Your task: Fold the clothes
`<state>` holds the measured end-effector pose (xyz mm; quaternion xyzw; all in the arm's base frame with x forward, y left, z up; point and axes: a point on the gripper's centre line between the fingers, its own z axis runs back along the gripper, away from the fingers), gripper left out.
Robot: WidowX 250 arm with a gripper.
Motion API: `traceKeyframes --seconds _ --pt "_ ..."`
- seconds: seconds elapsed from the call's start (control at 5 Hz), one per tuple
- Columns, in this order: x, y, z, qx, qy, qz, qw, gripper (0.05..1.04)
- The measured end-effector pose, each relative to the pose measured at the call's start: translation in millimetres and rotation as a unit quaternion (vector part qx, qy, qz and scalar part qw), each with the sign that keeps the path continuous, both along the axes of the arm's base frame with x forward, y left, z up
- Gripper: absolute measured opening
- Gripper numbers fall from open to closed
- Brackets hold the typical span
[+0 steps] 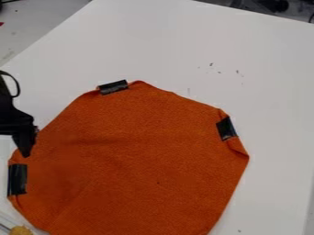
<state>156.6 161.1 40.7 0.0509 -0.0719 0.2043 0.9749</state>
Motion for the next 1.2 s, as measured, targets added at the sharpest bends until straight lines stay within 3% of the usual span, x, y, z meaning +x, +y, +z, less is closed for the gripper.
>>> traceKeyframes --seconds 0.4,0.8,1.2 --pt "-17.3 -6.9 -21.2 -0.040 0.030 0.016 0.9986 1.001" --pt "-16.8 -10.7 -36.4 -0.052 0.038 0.026 0.9976 0.948" --pt "-8.7 -6.9 -38.5 -0.050 0.038 0.011 0.9980 0.387"
